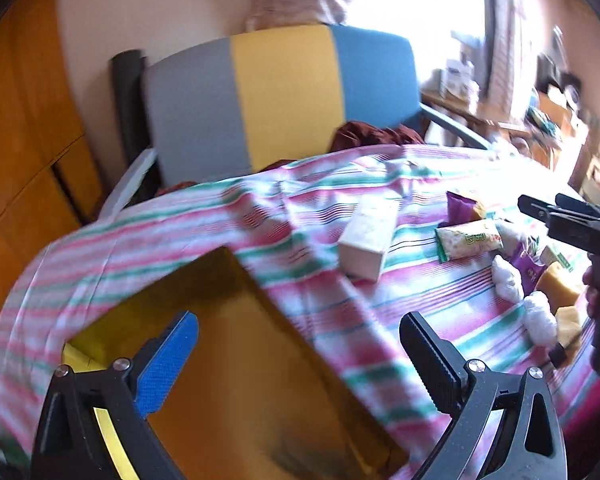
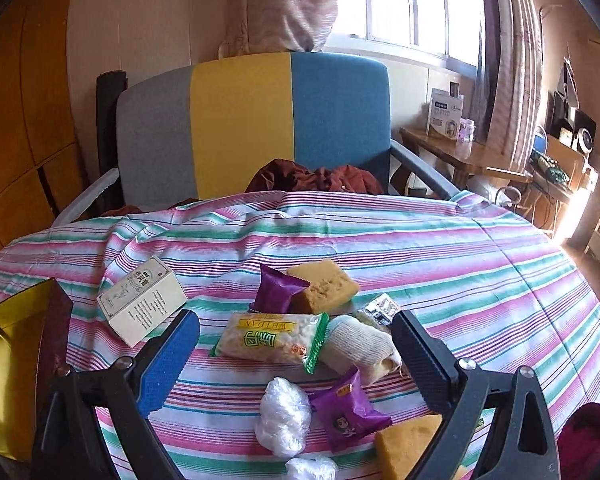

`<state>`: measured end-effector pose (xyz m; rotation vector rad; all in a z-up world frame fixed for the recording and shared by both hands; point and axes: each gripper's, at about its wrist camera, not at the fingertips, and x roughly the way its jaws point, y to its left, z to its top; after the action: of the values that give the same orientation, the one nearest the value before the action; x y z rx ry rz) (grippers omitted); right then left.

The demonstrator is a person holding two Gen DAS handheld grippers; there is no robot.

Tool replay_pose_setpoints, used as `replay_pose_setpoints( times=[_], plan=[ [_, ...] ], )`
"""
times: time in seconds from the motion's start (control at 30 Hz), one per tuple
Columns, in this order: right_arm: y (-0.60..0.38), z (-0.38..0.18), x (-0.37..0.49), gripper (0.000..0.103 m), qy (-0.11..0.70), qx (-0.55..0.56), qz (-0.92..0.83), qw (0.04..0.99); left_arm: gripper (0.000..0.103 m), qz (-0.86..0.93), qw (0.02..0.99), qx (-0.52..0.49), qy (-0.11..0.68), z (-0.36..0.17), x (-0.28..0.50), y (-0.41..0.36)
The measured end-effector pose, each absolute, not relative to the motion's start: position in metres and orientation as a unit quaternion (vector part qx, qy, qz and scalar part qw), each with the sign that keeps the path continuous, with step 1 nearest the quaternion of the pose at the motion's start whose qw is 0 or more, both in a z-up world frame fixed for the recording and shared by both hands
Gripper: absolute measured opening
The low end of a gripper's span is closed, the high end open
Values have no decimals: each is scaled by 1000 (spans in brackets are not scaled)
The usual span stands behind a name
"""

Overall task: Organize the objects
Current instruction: 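Move the left tool toward the white medicine box on the cloth, then grasp the white medicine box with the left gripper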

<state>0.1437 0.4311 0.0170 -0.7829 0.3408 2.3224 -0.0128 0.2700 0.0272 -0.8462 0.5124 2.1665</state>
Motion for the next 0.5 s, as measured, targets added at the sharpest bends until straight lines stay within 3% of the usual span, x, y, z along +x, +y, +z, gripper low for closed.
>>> replay_pose_setpoints(
  times=[0.5],
  plan=[
    [456,9,153,99,206,-311,869,326,102,784,408,-359,301,-28,-60,416]
  ],
)
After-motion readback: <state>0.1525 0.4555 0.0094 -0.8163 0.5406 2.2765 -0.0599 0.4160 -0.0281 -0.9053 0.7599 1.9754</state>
